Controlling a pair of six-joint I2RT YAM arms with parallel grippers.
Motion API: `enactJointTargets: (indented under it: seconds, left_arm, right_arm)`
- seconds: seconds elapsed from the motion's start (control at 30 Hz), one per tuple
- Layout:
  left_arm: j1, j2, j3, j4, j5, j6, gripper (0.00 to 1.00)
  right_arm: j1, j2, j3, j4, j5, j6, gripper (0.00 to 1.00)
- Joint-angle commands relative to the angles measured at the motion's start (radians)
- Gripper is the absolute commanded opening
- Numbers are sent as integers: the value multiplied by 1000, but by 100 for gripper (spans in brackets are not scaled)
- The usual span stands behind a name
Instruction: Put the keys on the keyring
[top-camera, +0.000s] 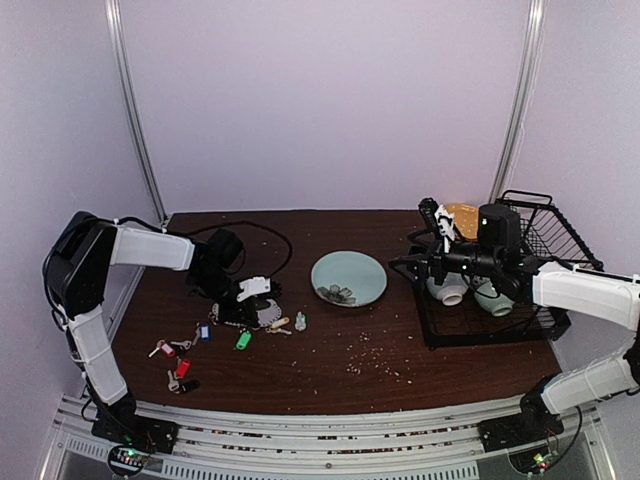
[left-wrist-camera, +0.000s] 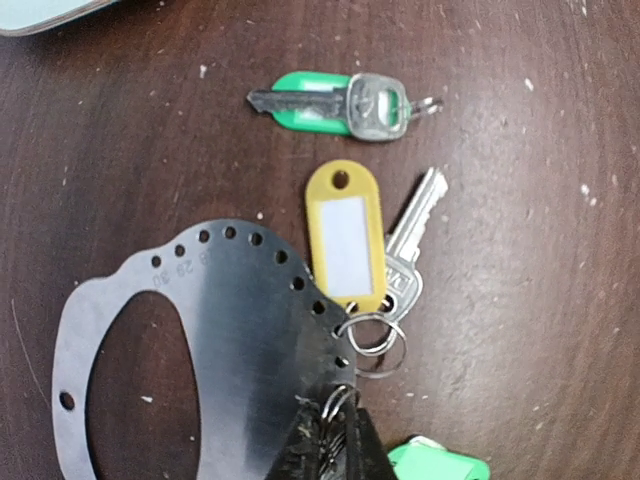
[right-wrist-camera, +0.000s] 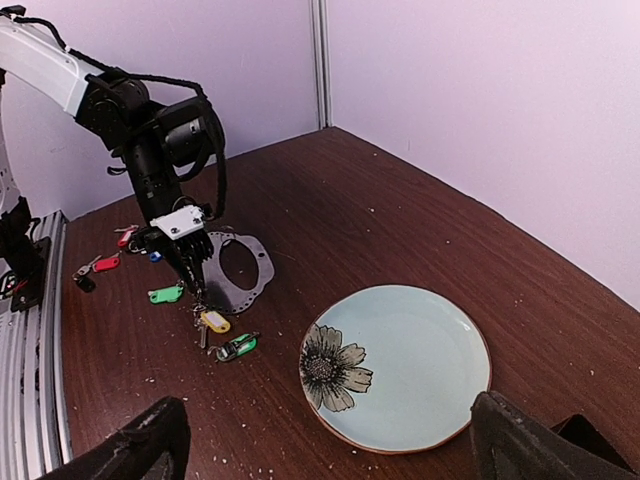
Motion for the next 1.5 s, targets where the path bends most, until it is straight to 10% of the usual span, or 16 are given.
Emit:
enactJointTargets:
  seconds: [0.0,0.4,0.87,1.1,1.3,1.47]
  left_arm:
    - [-34,-14,-29,-1,-25,-22,0]
    - [-275,-152,-60,322,-178,-548,0]
    - [-442,-382,-85,547,-201,-560,0]
    - [-481,-453,-146,593,-235,-536,0]
    - [-563,-567,-297,761,-424,-460,0]
    - [-597,-579,-340,824,-496,-358,0]
  right_arm:
    - [6,-7,-5,8,25,-23,100]
    - [6,2,-10,128,-68,238,100]
    - [250,158,17,416,-197,333,64]
    - [297,154,203,-28,51,11,47]
    - [139,148,151,139,36,595,56]
    - [189,286,302,31,-94,693,64]
